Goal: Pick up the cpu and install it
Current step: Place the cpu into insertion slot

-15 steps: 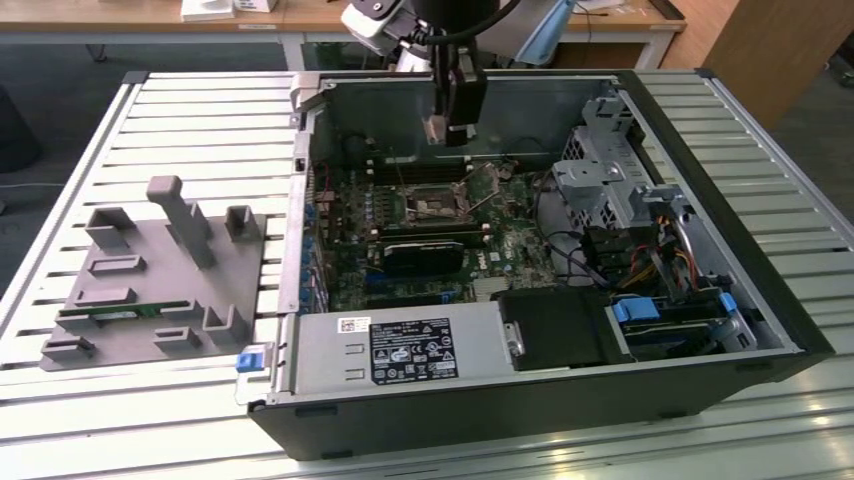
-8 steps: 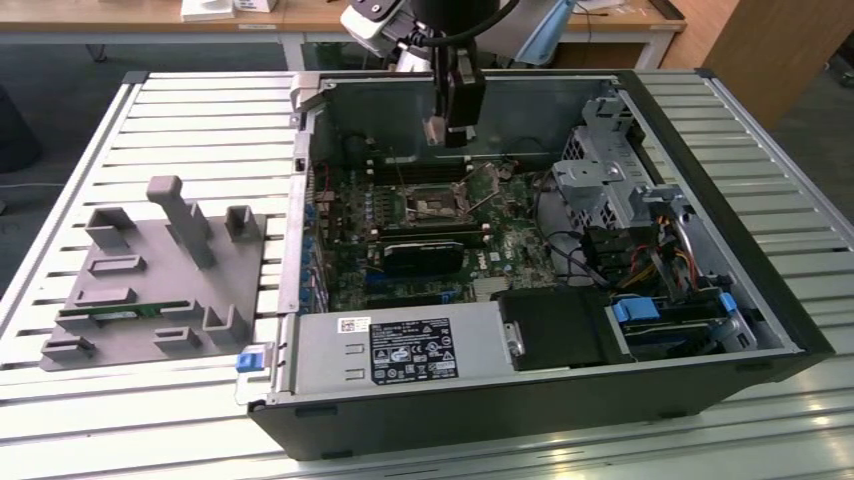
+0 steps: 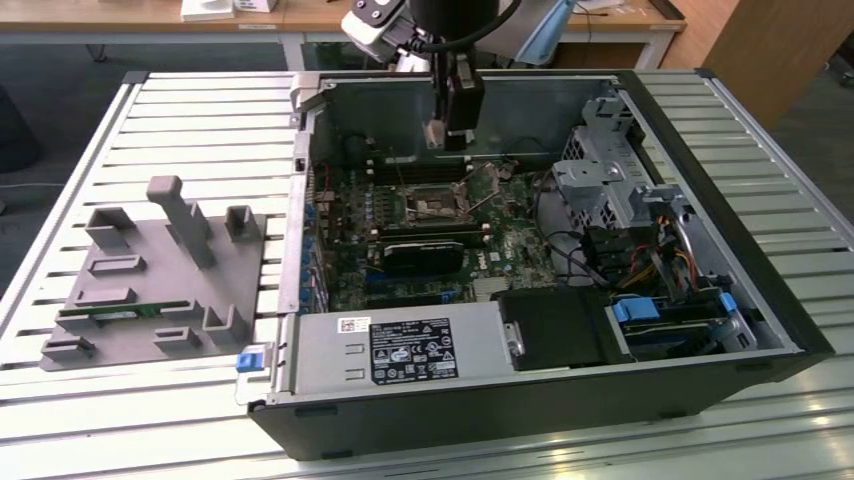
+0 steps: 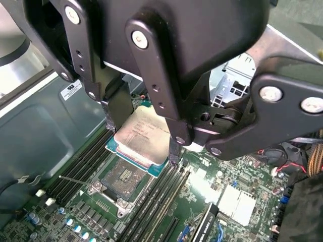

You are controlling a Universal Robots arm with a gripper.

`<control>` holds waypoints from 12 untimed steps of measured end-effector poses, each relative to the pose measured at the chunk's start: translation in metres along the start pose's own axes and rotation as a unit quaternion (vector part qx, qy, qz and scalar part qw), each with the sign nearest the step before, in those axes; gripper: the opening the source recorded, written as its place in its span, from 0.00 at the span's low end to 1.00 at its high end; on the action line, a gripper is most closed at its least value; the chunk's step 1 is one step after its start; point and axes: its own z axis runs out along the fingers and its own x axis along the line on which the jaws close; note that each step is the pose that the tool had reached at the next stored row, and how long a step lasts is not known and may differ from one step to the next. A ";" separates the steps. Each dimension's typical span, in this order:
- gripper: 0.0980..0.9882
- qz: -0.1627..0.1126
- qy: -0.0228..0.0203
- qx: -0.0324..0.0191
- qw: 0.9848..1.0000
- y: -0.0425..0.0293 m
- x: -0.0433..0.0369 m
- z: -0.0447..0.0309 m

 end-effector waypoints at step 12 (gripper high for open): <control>0.49 0.009 0.000 0.000 1.000 -0.0008 0.0064 0.0162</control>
